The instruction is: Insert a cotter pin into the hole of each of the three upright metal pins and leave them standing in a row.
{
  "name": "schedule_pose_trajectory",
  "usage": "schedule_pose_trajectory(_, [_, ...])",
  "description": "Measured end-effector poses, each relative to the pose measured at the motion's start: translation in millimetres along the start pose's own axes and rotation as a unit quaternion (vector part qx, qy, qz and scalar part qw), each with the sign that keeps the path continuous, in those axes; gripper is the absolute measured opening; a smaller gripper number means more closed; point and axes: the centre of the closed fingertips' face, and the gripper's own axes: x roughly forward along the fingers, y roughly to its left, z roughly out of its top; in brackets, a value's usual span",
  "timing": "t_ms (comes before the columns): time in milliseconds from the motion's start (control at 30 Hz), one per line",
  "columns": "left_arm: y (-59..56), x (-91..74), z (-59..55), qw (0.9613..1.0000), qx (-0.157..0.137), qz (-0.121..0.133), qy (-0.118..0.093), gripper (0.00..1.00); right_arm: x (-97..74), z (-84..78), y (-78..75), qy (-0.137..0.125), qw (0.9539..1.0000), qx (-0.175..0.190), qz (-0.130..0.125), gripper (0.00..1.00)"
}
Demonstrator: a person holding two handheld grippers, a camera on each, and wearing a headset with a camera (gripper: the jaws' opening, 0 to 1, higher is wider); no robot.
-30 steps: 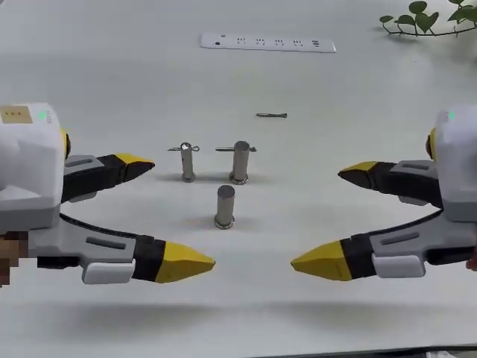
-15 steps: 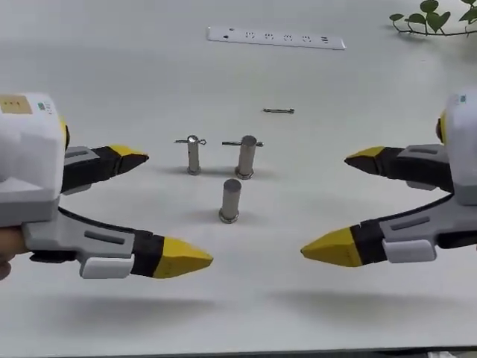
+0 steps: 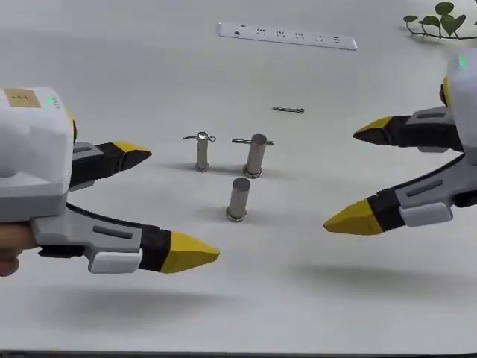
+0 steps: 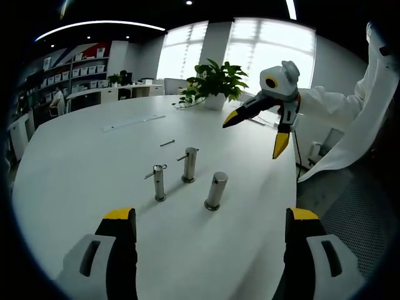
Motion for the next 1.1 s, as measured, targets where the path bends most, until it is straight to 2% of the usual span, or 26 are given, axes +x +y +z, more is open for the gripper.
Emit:
schedule_pose_trajectory(200, [0.9, -3.1, -3.9, 0.9999, -0.011, 0.002, 0.004, 0.97, -0.6, 6.1, -20.1, 0.022, 0.9995, -0.023, -0.003, 0.82])
schedule_pose_trajectory(300, [3.5, -3.2, -9.7, 0.9997, -0.017, 0.006, 0.016, 0.96, -0.5, 11.6, -28.3, 0.028, 0.9990, -0.034, -0.004, 0.81])
schedule_pose_trajectory(367, [5.5, -3.7, -13.4, 0.9992, -0.031, 0.009, 0.023, 0.96, -0.6, 14.5, -32.1, 0.035, 0.9984, -0.045, -0.004, 0.81])
schedule_pose_trajectory(433, [11.1, -4.0, -13.0, 0.9985, -0.047, 0.023, 0.016, 0.97, -0.2, 15.9, -35.4, 0.040, 0.9979, -0.052, -0.003, 0.81])
schedule_pose_trajectory(533, [11.5, -6.1, -12.9, 0.9985, -0.049, 0.021, 0.015, 0.95, 1.5, 15.5, -44.3, 0.057, 0.9961, -0.067, -0.001, 0.80])
schedule_pose_trajectory(733, [6.8, -8.2, -10.8, 0.9989, -0.040, 0.018, 0.016, 0.96, 5.6, 19.7, -62.0, 0.074, 0.9938, -0.083, 0.004, 0.77])
schedule_pose_trajectory(933, [5.1, -11.0, -8.0, 0.9991, -0.035, 0.018, 0.015, 0.96, 10.7, 23.4, -75.4, 0.100, 0.9888, -0.110, 0.016, 0.76])
schedule_pose_trajectory(1100, [3.8, -13.0, -8.1, 0.9991, -0.035, 0.018, 0.016, 0.96, 17.5, 30.9, -88.1, 0.103, 0.9866, -0.124, 0.024, 0.73])
